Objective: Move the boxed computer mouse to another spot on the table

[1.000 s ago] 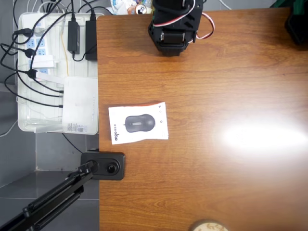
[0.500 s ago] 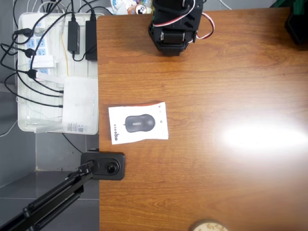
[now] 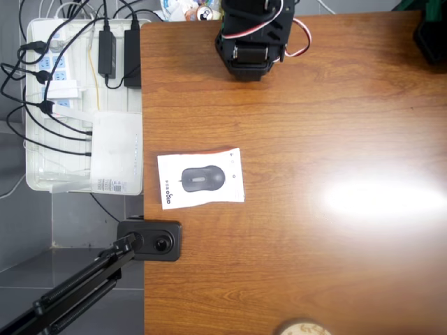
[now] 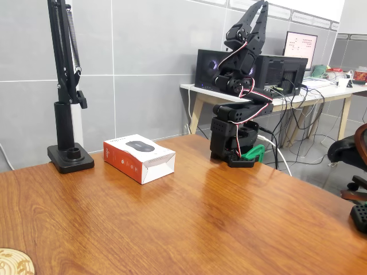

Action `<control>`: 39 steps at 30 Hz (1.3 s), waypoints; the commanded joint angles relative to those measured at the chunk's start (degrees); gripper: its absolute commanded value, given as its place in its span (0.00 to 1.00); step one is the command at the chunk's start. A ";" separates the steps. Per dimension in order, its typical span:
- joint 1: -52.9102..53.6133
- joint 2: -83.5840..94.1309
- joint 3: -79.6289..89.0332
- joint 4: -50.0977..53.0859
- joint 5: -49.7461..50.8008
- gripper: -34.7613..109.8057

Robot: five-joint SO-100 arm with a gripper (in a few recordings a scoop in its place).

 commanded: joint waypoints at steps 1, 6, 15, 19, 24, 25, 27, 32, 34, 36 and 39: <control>0.26 0.09 0.00 -0.09 0.35 0.24; 0.26 0.09 0.00 -0.09 0.35 0.24; 0.26 0.09 0.00 -0.09 0.35 0.24; 0.26 0.09 0.00 -0.09 0.35 0.24; 0.26 0.09 0.00 -0.09 0.35 0.24; 0.26 0.09 0.00 -0.09 0.35 0.24; 0.26 0.09 0.00 -0.09 0.35 0.24; 0.26 0.09 0.00 -0.09 0.35 0.24; 0.26 0.09 0.00 -0.09 0.35 0.24; 0.26 0.09 0.00 -0.09 0.35 0.24; 0.26 0.09 0.00 -0.09 0.35 0.24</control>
